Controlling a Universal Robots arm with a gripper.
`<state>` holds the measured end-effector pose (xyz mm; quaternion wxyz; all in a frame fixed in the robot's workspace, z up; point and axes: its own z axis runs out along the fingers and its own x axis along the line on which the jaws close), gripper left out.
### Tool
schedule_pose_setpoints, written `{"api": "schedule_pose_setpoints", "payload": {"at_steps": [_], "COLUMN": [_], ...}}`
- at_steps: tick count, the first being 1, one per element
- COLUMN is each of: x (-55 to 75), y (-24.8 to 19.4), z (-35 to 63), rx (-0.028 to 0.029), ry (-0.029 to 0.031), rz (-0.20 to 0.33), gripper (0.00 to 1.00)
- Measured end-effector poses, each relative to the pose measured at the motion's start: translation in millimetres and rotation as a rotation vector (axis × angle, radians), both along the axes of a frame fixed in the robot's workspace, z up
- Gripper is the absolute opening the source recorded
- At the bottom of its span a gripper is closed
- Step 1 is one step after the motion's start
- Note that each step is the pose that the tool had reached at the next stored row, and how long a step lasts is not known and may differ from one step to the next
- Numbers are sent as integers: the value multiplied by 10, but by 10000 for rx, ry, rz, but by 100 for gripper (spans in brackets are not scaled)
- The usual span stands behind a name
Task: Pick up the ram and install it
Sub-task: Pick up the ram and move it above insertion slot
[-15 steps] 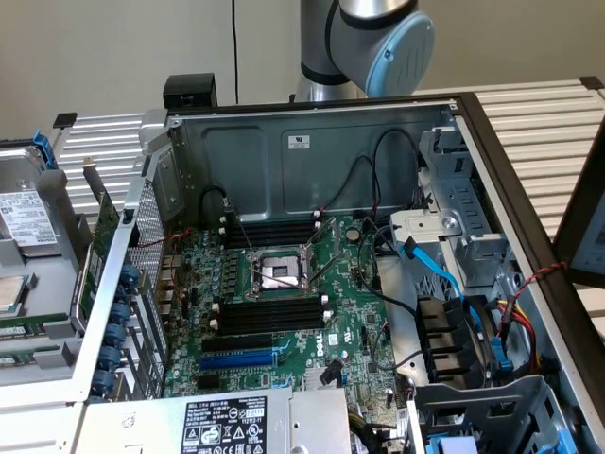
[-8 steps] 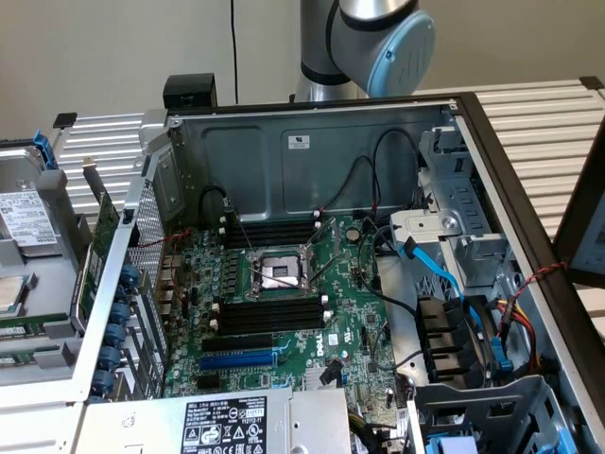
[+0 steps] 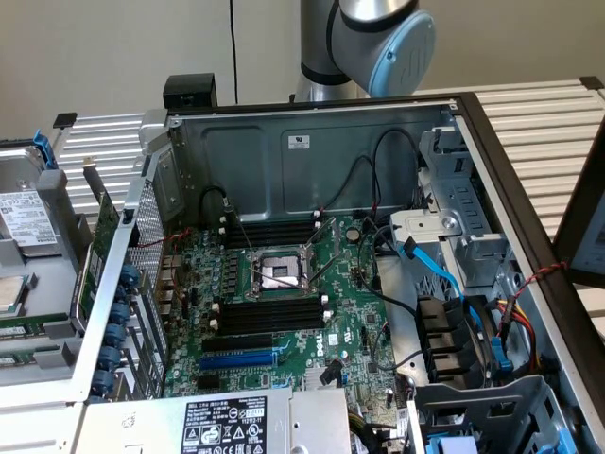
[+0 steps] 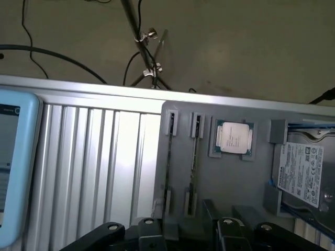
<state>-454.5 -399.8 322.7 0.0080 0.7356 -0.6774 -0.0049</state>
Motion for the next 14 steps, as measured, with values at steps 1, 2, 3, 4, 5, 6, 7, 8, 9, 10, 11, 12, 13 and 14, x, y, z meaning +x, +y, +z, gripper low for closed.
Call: {"api": "schedule_pose_setpoints", "payload": {"at_steps": [1, 2, 3, 4, 5, 6, 7, 8, 9, 10, 11, 12, 13, 14], "x": [0, 0, -1, -1, 0, 0, -1, -2, -2, -2, -3, -3, -4, -5], "y": [0, 0, 0, 0, 0, -1, 0, 0, 0, 0, 0, 0, 0, 0], "z": [-6, -10, -16, -26, -41, -59, -77, -96, -113, -128, -142, -155, -170, -187], "rx": [-86, -199, -293, -344, -359, -360, -360, -360, -361, -360, -360, -361, -361, -359], "ry": [0, -1, -2, -3, -2, -8, -13, -22, -34, -55, -78, -103, -123, -137], "rz": [0, 0, 0, 0, 1, 3, 1, 0, 0, 0, 1, 3, 7, 8], "gripper": [42, 42, 42, 42, 42, 42, 42, 42, 42, 42, 42, 42, 42, 42]}}
